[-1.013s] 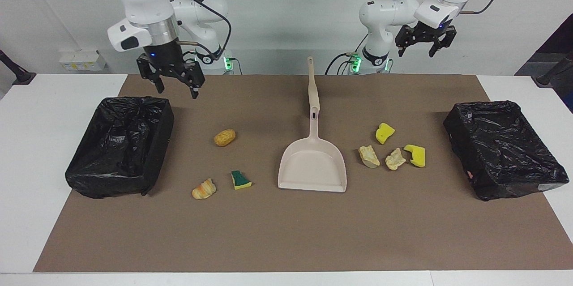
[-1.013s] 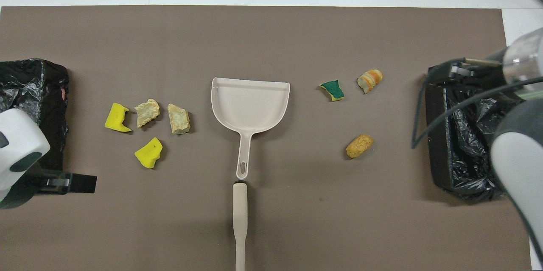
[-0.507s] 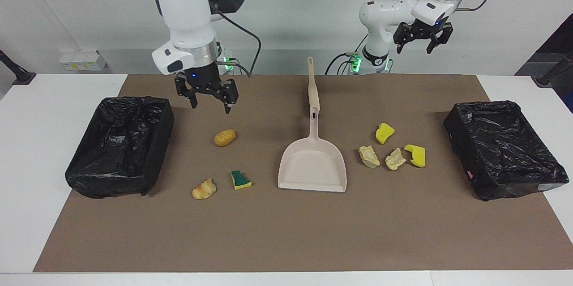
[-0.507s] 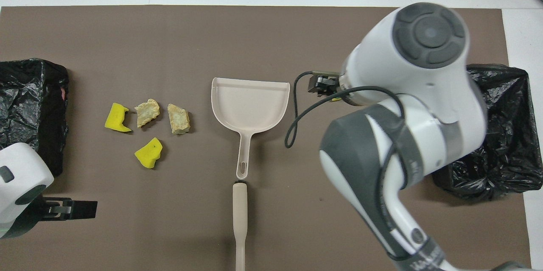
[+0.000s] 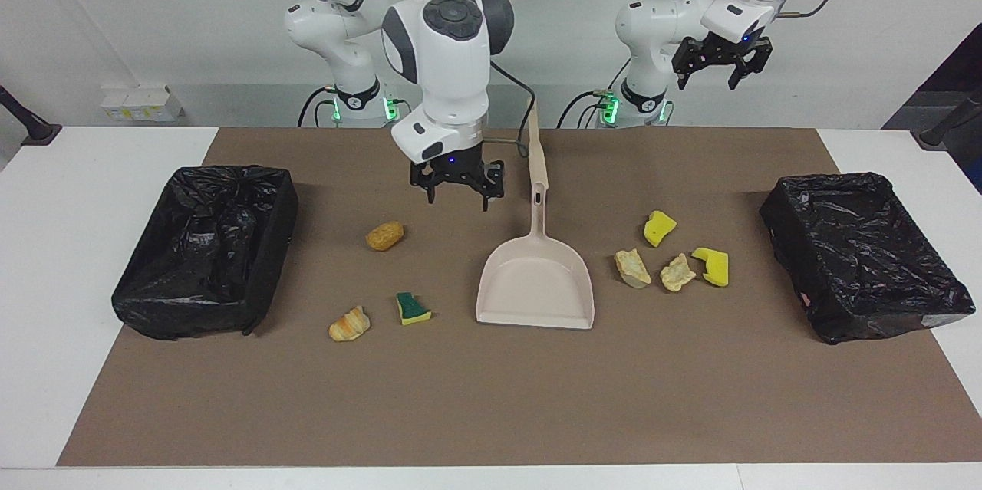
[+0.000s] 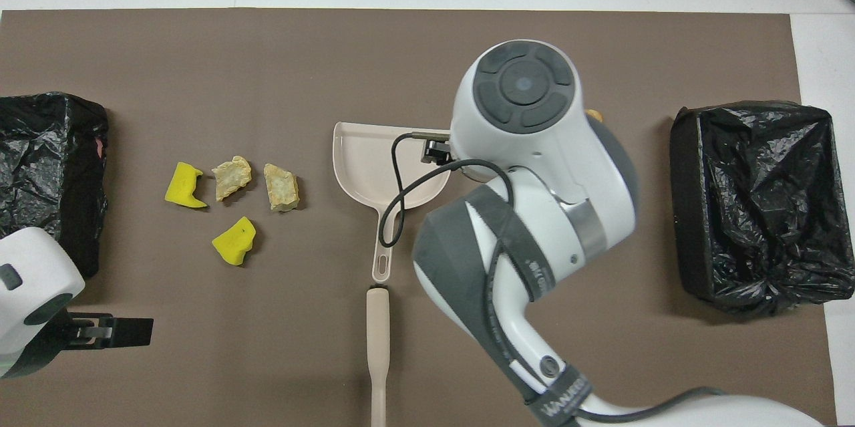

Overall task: Sweep and dump trash in bin
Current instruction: 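Reach the right gripper to the beige dustpan rim, then grasp the dustpan with the right gripper and drag it toward the crumbs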

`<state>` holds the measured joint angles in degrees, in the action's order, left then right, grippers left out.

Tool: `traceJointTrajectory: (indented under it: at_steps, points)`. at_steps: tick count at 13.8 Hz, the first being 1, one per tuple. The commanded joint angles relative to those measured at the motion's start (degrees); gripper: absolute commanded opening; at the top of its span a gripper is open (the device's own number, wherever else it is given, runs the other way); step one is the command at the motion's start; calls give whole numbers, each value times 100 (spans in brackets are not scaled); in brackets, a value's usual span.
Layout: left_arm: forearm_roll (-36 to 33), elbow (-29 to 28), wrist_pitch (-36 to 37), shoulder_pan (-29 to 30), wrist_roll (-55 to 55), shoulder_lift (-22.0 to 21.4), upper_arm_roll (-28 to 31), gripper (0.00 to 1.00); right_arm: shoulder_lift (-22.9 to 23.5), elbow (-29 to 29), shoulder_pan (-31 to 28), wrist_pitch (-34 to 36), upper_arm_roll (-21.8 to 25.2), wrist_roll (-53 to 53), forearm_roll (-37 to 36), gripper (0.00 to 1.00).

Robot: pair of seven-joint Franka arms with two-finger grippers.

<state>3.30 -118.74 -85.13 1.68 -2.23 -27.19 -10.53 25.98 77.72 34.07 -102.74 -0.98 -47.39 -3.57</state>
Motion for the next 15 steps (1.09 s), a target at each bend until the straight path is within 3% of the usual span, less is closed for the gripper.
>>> traceJointTrajectory:
  at_steps: [1, 6, 9, 11, 12, 15]
  points:
    - [74, -176, -83, -54, 30, -173, 60, 100, 609, -555, 337, -44, 1, -498, -101, 100]
    - [162, -185, -83, -54, 30, -173, 60, 100, 786, -231, 452, -446, -148, -516, 40, 100]
    - [162, -185, -83, -54, 30, -173, 60, 100, 480, 856, 566, -1115, -192, -508, 31, 100]
    - [162, -185, -83, -54, 30, -173, 60, 100, 461, 894, 557, -1169, -192, -464, 23, 100]
    - [162, -185, -83, -54, 30, -173, 60, 100, 435, 912, 566, -1082, -192, -455, 23, 94]
    - [171, -185, -83, -63, 30, -173, 60, 100, 400, 877, 549, -1064, -184, -464, 14, 41]
